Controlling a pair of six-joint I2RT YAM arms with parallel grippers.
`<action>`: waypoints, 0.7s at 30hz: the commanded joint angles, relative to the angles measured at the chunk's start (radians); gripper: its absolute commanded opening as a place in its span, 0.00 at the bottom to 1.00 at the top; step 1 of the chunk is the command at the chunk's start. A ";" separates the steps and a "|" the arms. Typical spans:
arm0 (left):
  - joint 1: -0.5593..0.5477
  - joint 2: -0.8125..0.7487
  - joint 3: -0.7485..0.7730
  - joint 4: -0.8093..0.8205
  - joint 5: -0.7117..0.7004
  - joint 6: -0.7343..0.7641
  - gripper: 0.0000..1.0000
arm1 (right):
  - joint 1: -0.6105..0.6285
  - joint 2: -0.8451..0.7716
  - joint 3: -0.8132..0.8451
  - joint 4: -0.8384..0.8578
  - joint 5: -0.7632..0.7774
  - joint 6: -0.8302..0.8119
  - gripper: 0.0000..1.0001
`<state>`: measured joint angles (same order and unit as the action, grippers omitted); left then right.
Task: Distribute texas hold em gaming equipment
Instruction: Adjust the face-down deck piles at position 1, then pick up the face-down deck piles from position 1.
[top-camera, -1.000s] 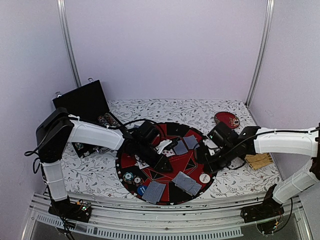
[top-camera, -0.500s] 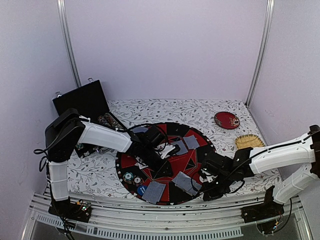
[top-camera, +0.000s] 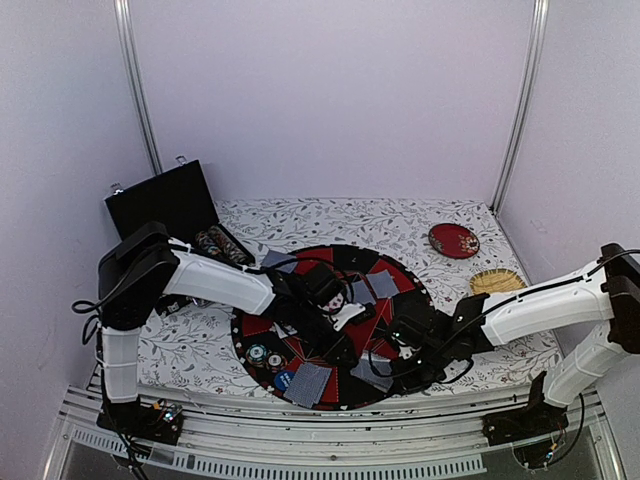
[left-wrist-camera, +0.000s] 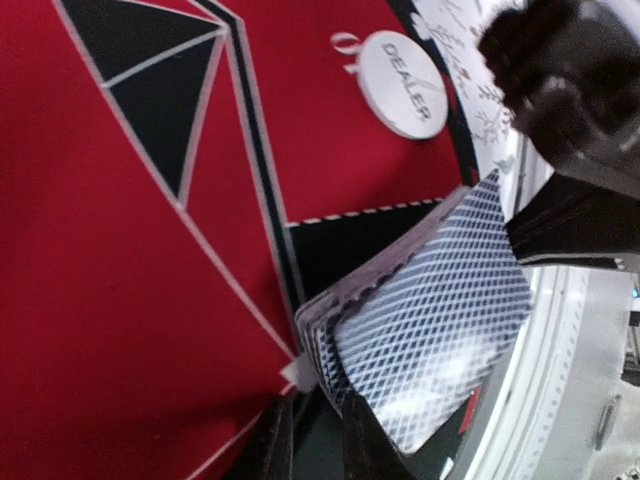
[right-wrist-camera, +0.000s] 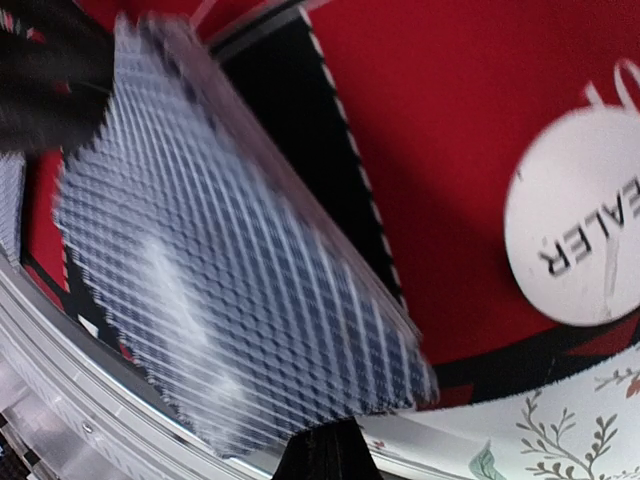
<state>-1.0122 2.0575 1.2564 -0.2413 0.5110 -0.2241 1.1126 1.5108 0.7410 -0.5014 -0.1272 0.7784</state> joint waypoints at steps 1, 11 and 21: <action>-0.029 0.025 0.010 -0.015 0.028 0.026 0.20 | 0.001 0.027 0.043 0.060 0.027 -0.027 0.03; 0.004 -0.028 0.021 -0.057 -0.025 0.040 0.21 | 0.002 -0.083 -0.020 -0.061 -0.048 -0.020 0.07; 0.078 -0.201 -0.027 -0.037 0.022 0.045 0.28 | 0.003 -0.230 0.209 -0.310 -0.068 -0.165 0.92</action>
<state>-0.9611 1.9545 1.2503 -0.2924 0.4938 -0.1947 1.1126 1.2961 0.7929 -0.7311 -0.2184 0.7311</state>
